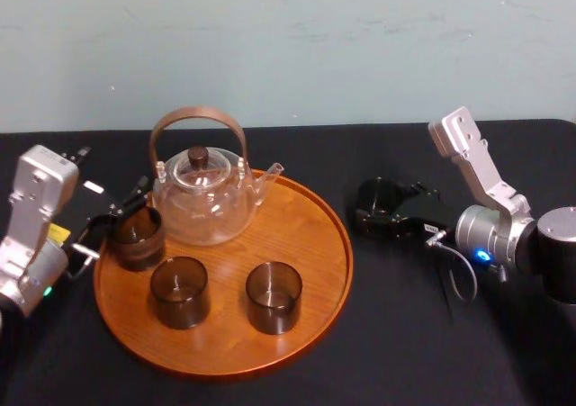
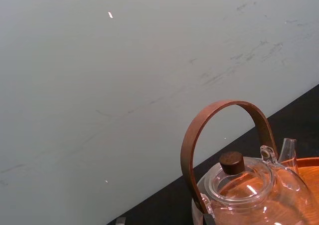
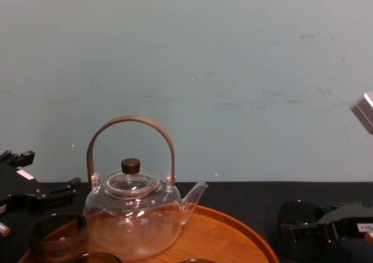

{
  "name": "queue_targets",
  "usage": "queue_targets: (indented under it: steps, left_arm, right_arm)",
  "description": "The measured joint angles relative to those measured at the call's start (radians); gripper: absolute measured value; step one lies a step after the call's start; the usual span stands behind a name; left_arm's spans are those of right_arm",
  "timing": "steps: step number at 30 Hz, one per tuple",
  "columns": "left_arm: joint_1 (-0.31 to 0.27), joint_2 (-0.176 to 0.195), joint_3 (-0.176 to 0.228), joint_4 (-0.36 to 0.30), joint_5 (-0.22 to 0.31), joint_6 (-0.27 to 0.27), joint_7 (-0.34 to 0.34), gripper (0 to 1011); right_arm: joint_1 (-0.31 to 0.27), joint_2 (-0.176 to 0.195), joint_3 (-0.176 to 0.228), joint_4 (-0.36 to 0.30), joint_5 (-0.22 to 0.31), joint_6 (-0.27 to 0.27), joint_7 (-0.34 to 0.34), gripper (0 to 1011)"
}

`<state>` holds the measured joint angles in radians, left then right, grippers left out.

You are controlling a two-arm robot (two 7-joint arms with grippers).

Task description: Pick up the glass from the table and place it on the tray.

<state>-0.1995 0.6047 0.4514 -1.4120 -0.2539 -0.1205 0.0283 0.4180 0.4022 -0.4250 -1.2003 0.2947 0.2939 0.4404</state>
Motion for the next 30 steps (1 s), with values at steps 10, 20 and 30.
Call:
queue_targets:
  steps: [10,20,30]
  left_arm:
    - [0.0,0.0,0.0,0.0,0.0,0.0,0.0,1001]
    - [0.0,0.0,0.0,0.0,0.0,0.0,0.0,1001]
    - [0.0,0.0,0.0,0.0,0.0,0.0,0.0,1001]
  right_arm:
    - [0.0,0.001,0.0,0.0,0.001,0.0,0.0,957]
    - [0.0,0.002,0.0,-0.001,0.003,0.001,0.0,900]
    - [-0.005,0.004,0.004,-0.009,0.008,0.002,0.002,900]
